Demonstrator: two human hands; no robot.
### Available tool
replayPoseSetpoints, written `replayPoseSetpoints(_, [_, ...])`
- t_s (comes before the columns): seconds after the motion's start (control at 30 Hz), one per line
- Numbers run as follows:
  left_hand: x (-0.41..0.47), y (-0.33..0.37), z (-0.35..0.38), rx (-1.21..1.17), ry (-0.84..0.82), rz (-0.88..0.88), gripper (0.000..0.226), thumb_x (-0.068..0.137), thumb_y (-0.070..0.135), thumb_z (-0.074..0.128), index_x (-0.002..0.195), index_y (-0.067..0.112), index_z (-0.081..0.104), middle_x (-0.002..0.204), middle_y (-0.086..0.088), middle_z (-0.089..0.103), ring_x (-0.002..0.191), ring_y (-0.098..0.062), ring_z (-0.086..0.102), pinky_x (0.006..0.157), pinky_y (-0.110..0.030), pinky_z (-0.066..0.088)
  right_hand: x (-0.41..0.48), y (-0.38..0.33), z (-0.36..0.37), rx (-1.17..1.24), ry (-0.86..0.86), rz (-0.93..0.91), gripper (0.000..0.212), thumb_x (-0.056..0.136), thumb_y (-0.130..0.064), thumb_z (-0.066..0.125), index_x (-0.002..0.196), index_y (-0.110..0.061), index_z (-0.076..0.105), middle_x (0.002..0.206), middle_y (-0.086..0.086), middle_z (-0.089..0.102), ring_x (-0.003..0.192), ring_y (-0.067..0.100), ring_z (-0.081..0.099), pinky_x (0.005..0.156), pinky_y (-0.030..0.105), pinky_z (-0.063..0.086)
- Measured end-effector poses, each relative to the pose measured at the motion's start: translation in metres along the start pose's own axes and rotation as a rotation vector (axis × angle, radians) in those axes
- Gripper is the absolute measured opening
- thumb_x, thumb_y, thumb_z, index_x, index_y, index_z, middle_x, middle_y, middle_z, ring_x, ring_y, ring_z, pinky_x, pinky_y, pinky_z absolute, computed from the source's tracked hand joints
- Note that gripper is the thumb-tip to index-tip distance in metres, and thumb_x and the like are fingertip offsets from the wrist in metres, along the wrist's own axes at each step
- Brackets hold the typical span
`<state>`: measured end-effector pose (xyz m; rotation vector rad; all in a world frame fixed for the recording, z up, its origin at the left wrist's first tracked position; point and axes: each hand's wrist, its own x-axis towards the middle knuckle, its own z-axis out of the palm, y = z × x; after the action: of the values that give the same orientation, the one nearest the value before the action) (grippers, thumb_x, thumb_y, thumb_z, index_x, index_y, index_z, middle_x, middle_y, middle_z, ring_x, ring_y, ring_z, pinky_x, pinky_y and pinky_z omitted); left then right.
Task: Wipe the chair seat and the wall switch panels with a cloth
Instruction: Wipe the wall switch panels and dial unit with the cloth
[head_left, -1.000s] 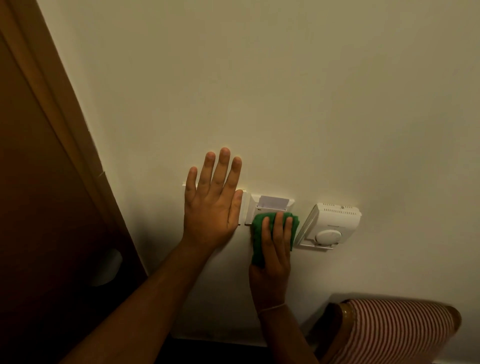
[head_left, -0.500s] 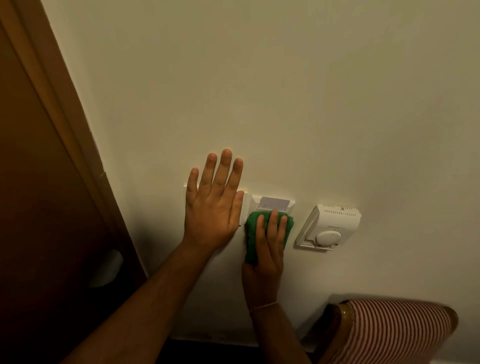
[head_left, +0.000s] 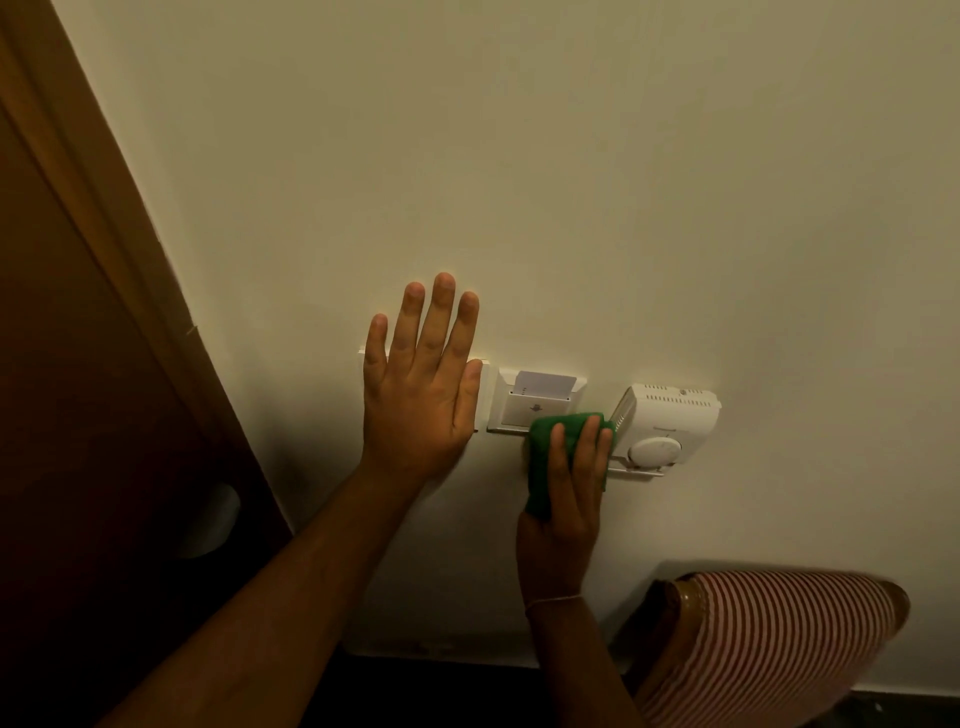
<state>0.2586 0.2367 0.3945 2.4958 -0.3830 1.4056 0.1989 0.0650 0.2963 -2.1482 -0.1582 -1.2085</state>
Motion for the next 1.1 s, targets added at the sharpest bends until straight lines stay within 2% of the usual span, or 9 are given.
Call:
replayPoseSetpoints(0.17, [-0.001,0.001,0.002,0.015,0.008,-0.002,0.067,0.120,0.042,0.019,0.179,0.024,-0.006,0.186,0.003,-0.020,0.174,-0.021,-0.016,0.139,-0.046,-0.010,-0.003,-0.020,0.008,0.075,0.024,0.060,0.087,0.086,0.024,0.061,0.160,-0.008,0.030,0.176,0.000,0.017,0.165,0.034,0.010,0.134,0.055,0.016])
replayPoseSetpoints(0.27, [0.000,0.003,0.000,0.010,0.023,0.003,0.068,0.120,0.040,0.021,0.179,0.024,-0.007,0.186,0.003,-0.021,0.173,-0.020,-0.016,0.139,-0.046,-0.009,-0.009,-0.040,0.025,0.055,-0.029,0.003,0.091,0.086,0.017,0.075,0.160,-0.009,0.028,0.173,0.002,0.022,0.166,0.027,0.007,0.136,0.042,0.010])
replayPoseSetpoints(0.37, [0.000,0.002,0.000,0.008,0.026,0.007,0.068,0.120,0.041,0.021,0.179,0.025,-0.008,0.185,0.004,-0.022,0.173,-0.020,-0.016,0.139,-0.046,-0.008,-0.011,-0.051,0.035,0.032,-0.048,-0.014,0.090,0.087,0.010,0.079,0.160,-0.010,0.030,0.172,0.001,0.022,0.166,0.023,0.007,0.135,0.041,0.012])
replayPoseSetpoints(0.5, [-0.001,0.001,0.001,0.018,0.031,0.007,0.068,0.119,0.040,0.023,0.179,0.024,-0.005,0.186,0.003,-0.019,0.174,-0.021,-0.014,0.139,-0.047,-0.007,-0.003,-0.035,0.021,0.043,-0.019,-0.033,0.082,0.087,0.016,0.075,0.157,-0.005,0.037,0.172,0.003,0.023,0.165,0.027,0.011,0.135,0.046,0.017])
replayPoseSetpoints(0.6, [-0.001,0.000,0.001,0.003,0.023,-0.002,0.069,0.119,0.040,0.023,0.179,0.025,-0.006,0.186,0.004,-0.019,0.174,-0.021,-0.014,0.139,-0.046,-0.007,0.007,-0.021,0.009,0.095,0.074,0.087,0.078,0.085,0.027,0.063,0.155,0.000,0.040,0.174,0.003,0.020,0.163,0.037,0.013,0.134,0.048,0.016])
replayPoseSetpoints(0.7, [-0.002,-0.001,0.001,0.004,0.019,0.007,0.069,0.119,0.041,0.022,0.179,0.025,-0.006,0.186,0.004,-0.019,0.174,-0.021,-0.014,0.139,-0.047,-0.007,0.010,-0.028,0.010,0.113,0.115,0.137,0.079,0.085,0.029,0.065,0.154,0.004,0.040,0.171,0.008,0.025,0.162,0.039,0.015,0.134,0.050,0.016])
replayPoseSetpoints(0.87, [0.000,0.000,0.000,0.034,0.026,0.014,0.070,0.119,0.039,0.025,0.179,0.023,-0.005,0.186,0.002,-0.020,0.173,-0.022,-0.015,0.139,-0.048,-0.006,0.012,-0.061,0.034,0.089,0.041,-0.080,0.059,0.105,-0.003,0.055,0.158,-0.007,0.030,0.169,0.000,0.025,0.166,0.023,0.006,0.135,0.045,0.012])
replayPoseSetpoints(1.0, [-0.001,-0.001,0.000,0.041,0.034,0.030,0.070,0.119,0.038,0.026,0.179,0.021,-0.005,0.186,0.001,-0.021,0.173,-0.022,-0.016,0.139,-0.048,-0.007,0.019,-0.055,0.034,0.065,0.015,-0.161,0.073,0.094,0.001,0.069,0.157,-0.006,0.032,0.165,0.007,0.031,0.166,0.020,0.007,0.135,0.041,0.012])
replayPoseSetpoints(1.1, [-0.001,-0.001,0.001,0.028,0.032,0.023,0.069,0.119,0.039,0.025,0.179,0.022,-0.005,0.186,0.001,-0.021,0.174,-0.022,-0.015,0.139,-0.048,-0.007,0.021,-0.033,0.023,0.014,0.028,-0.188,0.083,0.090,0.008,0.076,0.157,-0.008,0.031,0.168,0.003,0.024,0.166,0.021,0.011,0.133,0.047,0.020])
